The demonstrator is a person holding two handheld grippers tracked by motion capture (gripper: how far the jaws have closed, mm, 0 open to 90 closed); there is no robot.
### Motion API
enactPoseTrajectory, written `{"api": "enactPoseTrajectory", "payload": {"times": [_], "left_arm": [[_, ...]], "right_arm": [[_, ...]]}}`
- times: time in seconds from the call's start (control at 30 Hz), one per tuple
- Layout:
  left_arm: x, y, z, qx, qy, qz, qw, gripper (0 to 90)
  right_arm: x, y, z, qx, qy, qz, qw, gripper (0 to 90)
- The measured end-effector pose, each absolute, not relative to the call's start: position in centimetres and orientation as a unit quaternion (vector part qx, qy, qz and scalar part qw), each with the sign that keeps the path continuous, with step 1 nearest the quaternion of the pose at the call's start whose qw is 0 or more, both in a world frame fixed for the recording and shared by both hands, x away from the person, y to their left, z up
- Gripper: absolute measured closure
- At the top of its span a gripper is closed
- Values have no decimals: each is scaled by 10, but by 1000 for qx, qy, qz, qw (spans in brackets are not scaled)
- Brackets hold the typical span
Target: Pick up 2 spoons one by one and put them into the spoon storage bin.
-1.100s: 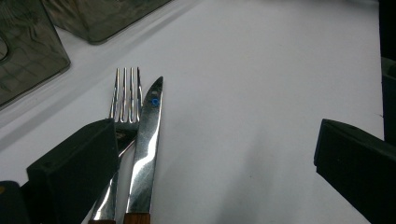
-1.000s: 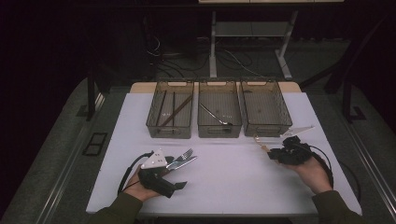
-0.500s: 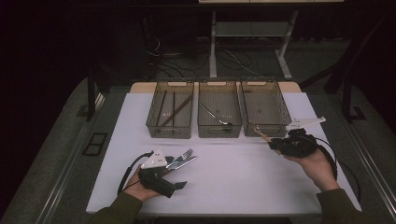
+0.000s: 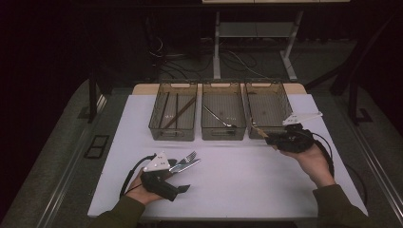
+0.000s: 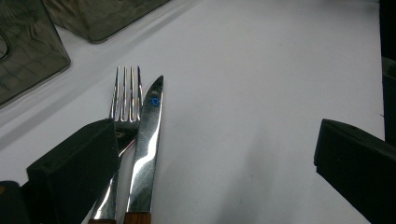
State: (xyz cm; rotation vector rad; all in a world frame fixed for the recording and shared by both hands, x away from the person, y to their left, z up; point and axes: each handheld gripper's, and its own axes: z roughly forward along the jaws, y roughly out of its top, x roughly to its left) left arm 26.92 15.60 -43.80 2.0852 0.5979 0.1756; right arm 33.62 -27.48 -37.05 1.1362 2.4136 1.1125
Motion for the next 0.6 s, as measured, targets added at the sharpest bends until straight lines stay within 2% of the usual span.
{"api": "enactPoseTrajectory", "payload": {"times": [0.6], "left_arm": [[269,156,-437,846,245,71,468,0]], "right_arm": [[359,-247,-361,374,826,401,127,761]]}}
